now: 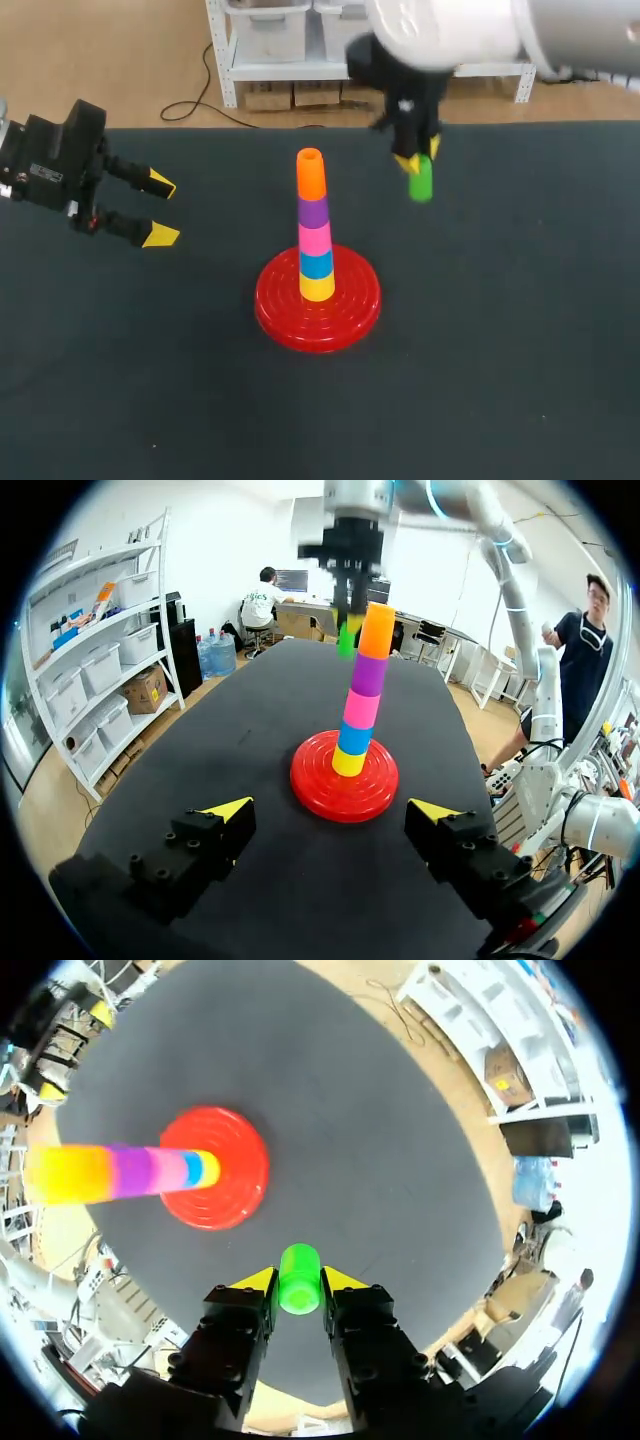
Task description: Pick up and stack the cylinders on the red base in this order: pink,purple,orange,green
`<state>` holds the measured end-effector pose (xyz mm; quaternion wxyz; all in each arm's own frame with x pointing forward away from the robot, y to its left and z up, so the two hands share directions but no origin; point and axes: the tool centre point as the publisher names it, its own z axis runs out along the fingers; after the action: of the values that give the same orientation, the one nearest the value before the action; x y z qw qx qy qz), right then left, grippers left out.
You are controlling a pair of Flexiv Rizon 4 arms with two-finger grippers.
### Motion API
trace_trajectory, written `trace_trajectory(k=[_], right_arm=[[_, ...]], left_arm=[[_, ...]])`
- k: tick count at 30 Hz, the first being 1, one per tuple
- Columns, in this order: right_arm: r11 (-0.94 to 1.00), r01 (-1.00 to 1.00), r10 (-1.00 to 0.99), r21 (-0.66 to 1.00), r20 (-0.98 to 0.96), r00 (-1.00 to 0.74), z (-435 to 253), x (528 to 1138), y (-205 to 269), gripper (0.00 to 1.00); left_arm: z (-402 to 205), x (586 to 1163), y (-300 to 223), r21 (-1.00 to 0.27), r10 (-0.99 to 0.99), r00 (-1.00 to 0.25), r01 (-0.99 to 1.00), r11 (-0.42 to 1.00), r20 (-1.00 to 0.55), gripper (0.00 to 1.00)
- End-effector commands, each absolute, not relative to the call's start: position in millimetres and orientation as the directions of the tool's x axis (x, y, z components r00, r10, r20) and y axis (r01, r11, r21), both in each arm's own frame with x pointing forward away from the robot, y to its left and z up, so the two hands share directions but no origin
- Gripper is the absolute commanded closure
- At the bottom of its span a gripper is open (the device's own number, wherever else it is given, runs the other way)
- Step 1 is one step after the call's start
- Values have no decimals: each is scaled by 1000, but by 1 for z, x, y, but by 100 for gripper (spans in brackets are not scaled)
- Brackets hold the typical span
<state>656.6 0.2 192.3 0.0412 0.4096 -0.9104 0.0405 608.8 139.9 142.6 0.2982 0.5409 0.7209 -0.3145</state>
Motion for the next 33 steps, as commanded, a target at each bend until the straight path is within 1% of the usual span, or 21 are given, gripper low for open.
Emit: trace_trajectory(k=[1, 6, 11, 22, 33], right_arm=[[637, -768, -766, -70, 53, -640, 261, 642, 16, 100], [577, -812, -816, -88, -17, -578, 302, 626, 40, 100], [517, -850, -856, -96, -47, -515, 319, 609, 64, 100], [419, -904, -908, -87, -23, -419, 309, 590, 108, 100], [411, -908, -911, -78, 2, -412, 298, 594, 121, 100]], left_arm=[[142, 608, 140, -128, 591, -235, 968, 217, -772, 0], [142, 608, 140, -128, 591, -235, 968, 217, -772, 0], [142, 608, 140, -128, 591, -235, 968, 217, -772, 0], [142, 608, 140, -128, 591, -235, 968, 217, -772, 0], [142, 608, 140, -128, 591, -235, 968, 217, -772, 0]])
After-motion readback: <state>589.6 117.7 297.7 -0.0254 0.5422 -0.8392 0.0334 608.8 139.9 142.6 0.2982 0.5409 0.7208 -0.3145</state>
